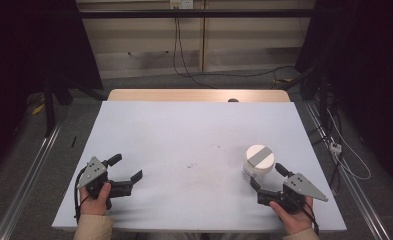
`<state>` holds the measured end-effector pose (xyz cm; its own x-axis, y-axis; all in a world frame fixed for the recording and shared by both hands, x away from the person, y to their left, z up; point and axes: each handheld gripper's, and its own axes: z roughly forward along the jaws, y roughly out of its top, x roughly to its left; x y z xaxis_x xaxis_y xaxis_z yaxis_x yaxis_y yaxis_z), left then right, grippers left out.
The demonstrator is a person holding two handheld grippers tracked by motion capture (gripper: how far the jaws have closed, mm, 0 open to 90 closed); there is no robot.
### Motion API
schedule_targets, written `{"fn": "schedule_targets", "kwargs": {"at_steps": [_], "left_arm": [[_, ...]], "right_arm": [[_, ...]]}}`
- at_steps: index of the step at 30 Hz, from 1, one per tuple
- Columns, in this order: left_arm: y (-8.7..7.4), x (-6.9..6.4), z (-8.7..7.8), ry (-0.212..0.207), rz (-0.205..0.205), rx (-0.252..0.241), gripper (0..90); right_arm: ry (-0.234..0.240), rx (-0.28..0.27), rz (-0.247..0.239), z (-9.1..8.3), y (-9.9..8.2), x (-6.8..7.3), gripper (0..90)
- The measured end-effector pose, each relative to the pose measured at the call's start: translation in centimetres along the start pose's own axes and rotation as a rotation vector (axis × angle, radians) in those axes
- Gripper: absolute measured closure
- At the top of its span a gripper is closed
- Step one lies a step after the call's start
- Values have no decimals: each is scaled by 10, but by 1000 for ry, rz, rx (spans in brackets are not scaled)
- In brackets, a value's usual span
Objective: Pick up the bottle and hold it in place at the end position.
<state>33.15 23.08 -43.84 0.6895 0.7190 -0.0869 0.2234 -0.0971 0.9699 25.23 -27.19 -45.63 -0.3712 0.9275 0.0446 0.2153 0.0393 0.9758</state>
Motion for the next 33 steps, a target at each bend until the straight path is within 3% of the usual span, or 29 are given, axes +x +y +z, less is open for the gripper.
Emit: {"fn": "schedule_targets", "kwargs": {"at_steps": [12, 21, 24, 33], "left_arm": [[0, -1, 1, -4, 8, 3, 27], [-1, -1, 2, -5, 14, 17, 27], [0, -1, 3, -5, 17, 19, 28], [-1, 0, 5, -6, 23, 26, 28]], "right_arm": [[-5, 11, -5, 7, 1, -2, 25], [15, 50, -6, 16, 3, -7, 27], [19, 55, 13, 21, 5, -7, 32], [19, 84, 9, 35, 6, -5, 46]]}}
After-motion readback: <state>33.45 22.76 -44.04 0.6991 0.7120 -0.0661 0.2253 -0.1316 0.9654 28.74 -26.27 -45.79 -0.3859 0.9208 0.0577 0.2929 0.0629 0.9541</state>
